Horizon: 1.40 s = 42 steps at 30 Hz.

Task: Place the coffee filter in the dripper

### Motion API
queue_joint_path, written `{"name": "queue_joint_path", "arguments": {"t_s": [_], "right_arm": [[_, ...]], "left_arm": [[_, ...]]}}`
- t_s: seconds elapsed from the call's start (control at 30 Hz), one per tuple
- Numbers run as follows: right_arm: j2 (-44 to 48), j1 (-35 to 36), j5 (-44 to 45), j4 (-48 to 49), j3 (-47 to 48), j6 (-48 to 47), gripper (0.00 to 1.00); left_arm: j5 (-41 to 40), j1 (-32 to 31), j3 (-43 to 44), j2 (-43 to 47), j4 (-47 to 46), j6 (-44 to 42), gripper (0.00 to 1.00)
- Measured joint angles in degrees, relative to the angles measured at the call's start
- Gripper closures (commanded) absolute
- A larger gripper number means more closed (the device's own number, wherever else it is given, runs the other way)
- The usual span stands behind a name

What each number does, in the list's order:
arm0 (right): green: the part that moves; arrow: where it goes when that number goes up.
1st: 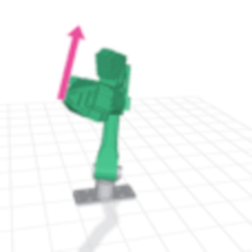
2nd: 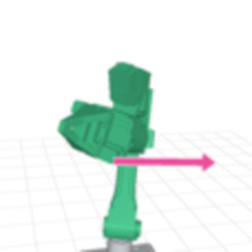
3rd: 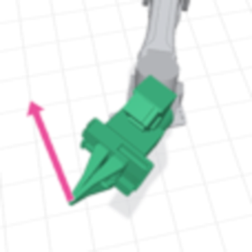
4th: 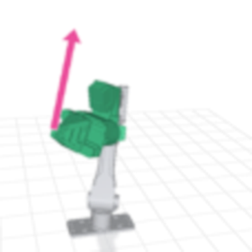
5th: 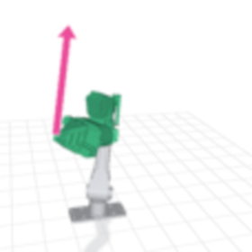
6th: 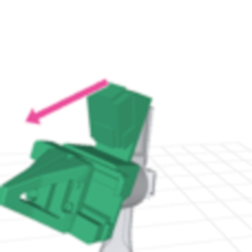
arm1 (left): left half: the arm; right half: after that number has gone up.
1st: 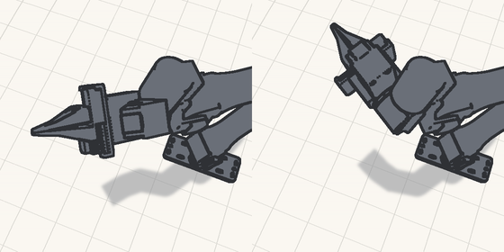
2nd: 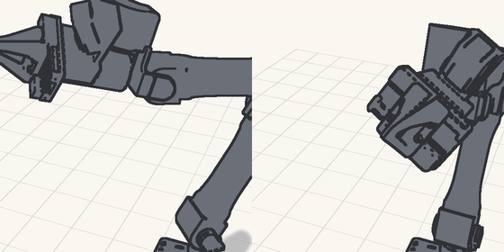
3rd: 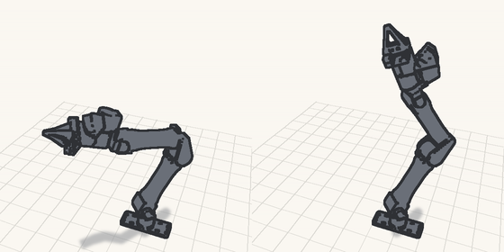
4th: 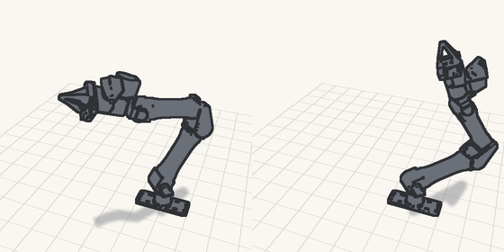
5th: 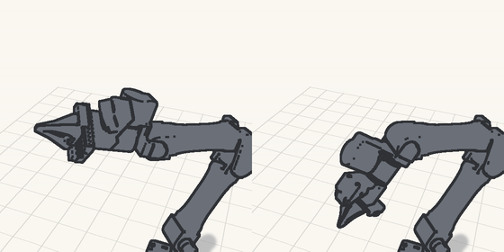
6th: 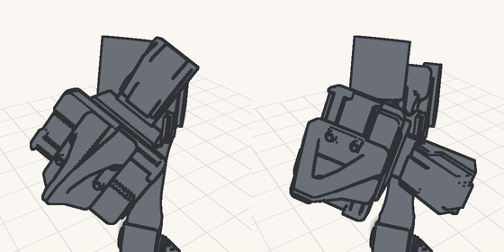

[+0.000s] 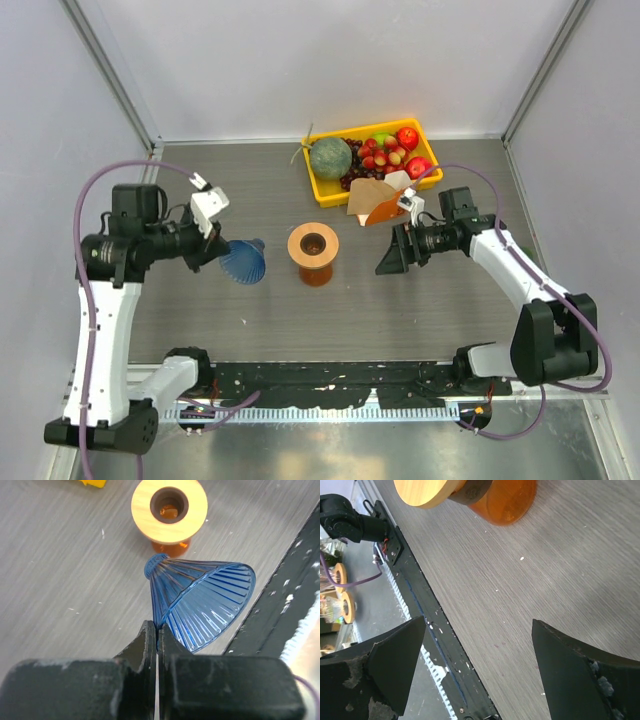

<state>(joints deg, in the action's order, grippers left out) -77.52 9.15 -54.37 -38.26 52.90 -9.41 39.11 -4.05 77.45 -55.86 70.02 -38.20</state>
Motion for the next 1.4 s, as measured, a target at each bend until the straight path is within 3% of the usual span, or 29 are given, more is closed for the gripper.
{"name": "queue_joint_path", "arguments": {"t_s": [0.17,0.33,0.5,0.67,0.9,1.4], "right_arm": [[5.4,0.0,3.98,0.0,2.08,0.52,0.07],[11.76,1.31,9.79,2.54,7.93,1.01,0.1],[15.96,10.27,18.47,6.4,15.72,1.51,0.16],[14.38,18.32,25.42,9.66,23.65,5.09,0.18],[6.71,26.67,32.39,9.44,34.49,9.49,0.21],[-1.99,38.71,47.76,5.88,40.28,6.38,0.39]], "left_arm": [[1.33,-0.22,7.08,-7.21,3.65,16.06,1.0],[0.39,-2.23,7.63,-12.59,0.81,33.62,1.0],[-3.13,-7.85,8.52,-13.07,-3.61,46.49,1.0],[-8.92,-12.24,8.81,-13.05,-7.8,57.0,1.0],[-14.21,-15.8,8.61,-13.4,-10.99,65.26,1.0],[-14.56,-18.05,8.24,-14.4,-13.68,69.75,1.0]]}}
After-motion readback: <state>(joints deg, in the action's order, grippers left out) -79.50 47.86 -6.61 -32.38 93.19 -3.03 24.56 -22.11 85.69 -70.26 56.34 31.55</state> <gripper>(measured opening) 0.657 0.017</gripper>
